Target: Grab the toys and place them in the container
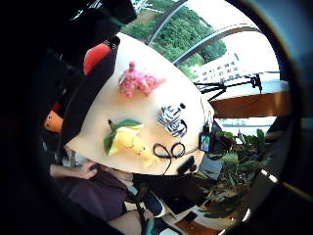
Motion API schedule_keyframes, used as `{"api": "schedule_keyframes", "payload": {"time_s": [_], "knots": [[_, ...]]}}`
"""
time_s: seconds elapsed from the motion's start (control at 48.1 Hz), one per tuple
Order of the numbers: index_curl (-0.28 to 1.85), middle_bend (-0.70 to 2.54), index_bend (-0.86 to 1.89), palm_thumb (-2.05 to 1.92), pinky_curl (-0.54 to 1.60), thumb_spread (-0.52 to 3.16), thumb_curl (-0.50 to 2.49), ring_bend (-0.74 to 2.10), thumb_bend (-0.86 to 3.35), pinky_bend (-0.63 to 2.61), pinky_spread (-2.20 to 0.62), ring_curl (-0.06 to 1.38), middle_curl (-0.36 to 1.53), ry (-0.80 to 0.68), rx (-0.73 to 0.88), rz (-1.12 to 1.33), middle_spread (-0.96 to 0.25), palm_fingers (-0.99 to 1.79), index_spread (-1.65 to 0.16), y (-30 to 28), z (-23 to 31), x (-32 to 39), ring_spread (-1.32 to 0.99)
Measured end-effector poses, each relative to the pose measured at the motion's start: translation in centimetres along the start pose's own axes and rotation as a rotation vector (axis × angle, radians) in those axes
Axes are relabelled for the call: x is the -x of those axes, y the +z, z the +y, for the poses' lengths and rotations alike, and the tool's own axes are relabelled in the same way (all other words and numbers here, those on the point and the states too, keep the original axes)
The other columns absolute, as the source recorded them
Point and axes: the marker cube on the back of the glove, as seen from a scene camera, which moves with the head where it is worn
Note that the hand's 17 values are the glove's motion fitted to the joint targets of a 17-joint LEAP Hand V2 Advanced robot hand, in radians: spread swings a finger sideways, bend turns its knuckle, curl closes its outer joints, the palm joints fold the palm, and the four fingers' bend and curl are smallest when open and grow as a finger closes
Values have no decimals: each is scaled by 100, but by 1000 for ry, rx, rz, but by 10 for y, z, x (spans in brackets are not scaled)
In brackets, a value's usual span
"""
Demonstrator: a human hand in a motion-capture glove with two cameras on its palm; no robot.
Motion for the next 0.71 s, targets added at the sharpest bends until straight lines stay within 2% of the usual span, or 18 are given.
{"api": "schedule_keyframes", "payload": {"time_s": [0.042, 0.062, 0.291, 0.312, 0.333, 0.416, 0.437, 0.458, 0.541, 0.562, 0.624, 0.645, 0.708], "knots": [[5, 29, 19, 16, 7, 49, 2, 31, 14, 31, 1, 5, 6, 0, -3, 0, -8, 44, -10, 0, 0, 1, -6], [7, 17, 22, 17, 9, 57, 2, 35, 16, 35, 1, 8, 4, -2, -5, -2, -7, 37, -11, 1, 0, 2, -7], [17, 12, 19, 16, 19, 125, 11, 49, 24, 46, 1, 17, 8, -1, 20, -20, -10, 25, -19, -1, -6, -6, -13], [18, 11, 19, 15, 20, 129, 11, 50, 24, 48, 1, 17, 8, -3, 21, -18, -10, 22, -19, -1, -6, -6, -14], [17, 26, 15, 15, 20, 132, 12, 48, 25, 46, 1, 17, 12, -6, 21, -15, -13, 27, -19, -1, -6, -6, -14], [18, 26, 14, 13, 22, 143, 15, 49, 25, 49, 1, 17, 15, -15, 21, 6, -15, 23, -21, -3, -6, -7, -15], [19, 13, 18, 13, 23, 145, 16, 53, 25, 52, 1, 19, 12, -13, 20, 11, -12, 16, -21, -4, -7, -9, -14], [19, 27, 15, 13, 23, 147, 16, 51, 25, 51, 1, 18, 16, -8, 19, 14, -15, 21, -21, -4, -8, -11, -15], [20, 28, 15, 12, 24, 153, 19, 53, 26, 52, 1, 19, 18, 5, 24, 9, -16, 20, -22, -7, -12, -17, -15], [21, 15, 18, 12, 26, 154, 19, 56, 26, 56, 1, 20, 15, 5, 27, 7, -13, 13, -22, -7, -12, -19, -15], [23, 14, 19, 12, 27, 157, 21, 59, 26, 59, 1, 22, 16, 12, 36, 7, -12, 10, -22, -8, -16, -24, -15], [23, 28, 15, 11, 27, 157, 21, 56, 26, 57, 1, 21, 20, 15, 38, 9, -15, 15, -22, -9, -17, -26, -15], [23, 29, 15, 12, 27, 158, 23, 56, 26, 58, 1, 21, 21, 29, 43, 19, -15, 13, -22, -9, -23, -34, -15]]}}
